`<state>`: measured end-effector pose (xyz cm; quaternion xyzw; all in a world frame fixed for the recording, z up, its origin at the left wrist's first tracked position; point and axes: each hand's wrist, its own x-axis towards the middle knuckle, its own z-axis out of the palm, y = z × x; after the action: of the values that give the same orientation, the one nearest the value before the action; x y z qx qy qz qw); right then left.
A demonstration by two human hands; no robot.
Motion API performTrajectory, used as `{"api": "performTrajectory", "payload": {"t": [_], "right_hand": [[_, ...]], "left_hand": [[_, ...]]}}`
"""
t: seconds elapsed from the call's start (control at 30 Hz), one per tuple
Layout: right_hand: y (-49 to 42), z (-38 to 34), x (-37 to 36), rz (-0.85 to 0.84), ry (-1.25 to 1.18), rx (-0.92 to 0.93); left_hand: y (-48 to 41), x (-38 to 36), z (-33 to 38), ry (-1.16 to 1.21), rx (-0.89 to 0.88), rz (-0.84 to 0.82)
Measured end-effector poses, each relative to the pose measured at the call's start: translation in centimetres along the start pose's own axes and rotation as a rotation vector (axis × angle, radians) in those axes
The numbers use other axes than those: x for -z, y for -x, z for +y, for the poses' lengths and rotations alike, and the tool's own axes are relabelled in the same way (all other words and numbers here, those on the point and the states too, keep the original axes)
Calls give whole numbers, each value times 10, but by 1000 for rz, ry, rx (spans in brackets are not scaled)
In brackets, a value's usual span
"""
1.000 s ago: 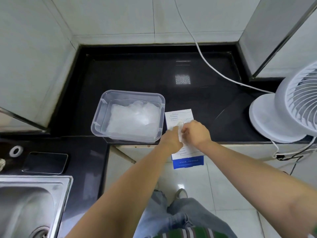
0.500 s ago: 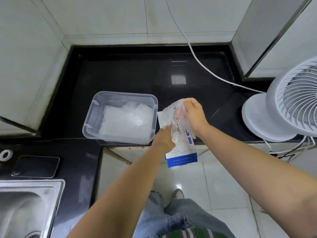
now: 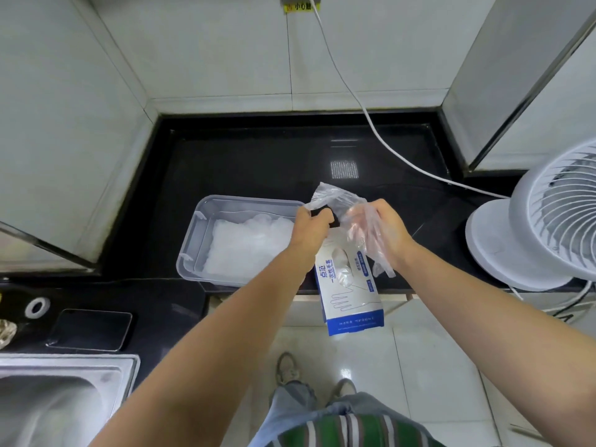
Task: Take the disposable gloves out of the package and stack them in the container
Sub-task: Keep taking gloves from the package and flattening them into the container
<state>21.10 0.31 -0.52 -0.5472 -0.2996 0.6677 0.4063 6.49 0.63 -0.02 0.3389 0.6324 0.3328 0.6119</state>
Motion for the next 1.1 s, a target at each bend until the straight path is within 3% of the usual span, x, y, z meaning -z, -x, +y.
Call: {"api": "performTrajectory", "payload": {"t": [0.07,0.2,0.33,0.43,0.53,0.7,0.9,1.0,1.1], "right_hand": [[-8,-6,-6,-52,29,-13],[-18,-10,-13,54,247,-41],[-2,-16,-39,-122,129,-18],[-4,-20,-48,-233,-28,13],[-13,-19,-60,-308,189,64],[-28,-7,-80,-177,469,24],[-52,-7,-92,123,404,100],[-59,-14,-99,250,352,259],[-52,-21,-122,273,466,571]], "left_hand": [[-3,10,7,132,29,-64],[-4,28,14,288,90,-155],[-9,49,17,242,2,62],[-14,73,17,45,-96,215],[-23,100,13,-139,-187,271],[-31,137,3,-405,-318,245],[-37,174,-15,-778,-390,308],[-38,184,-19,-939,-344,325],[-40,188,-21,-1045,-324,306]]}}
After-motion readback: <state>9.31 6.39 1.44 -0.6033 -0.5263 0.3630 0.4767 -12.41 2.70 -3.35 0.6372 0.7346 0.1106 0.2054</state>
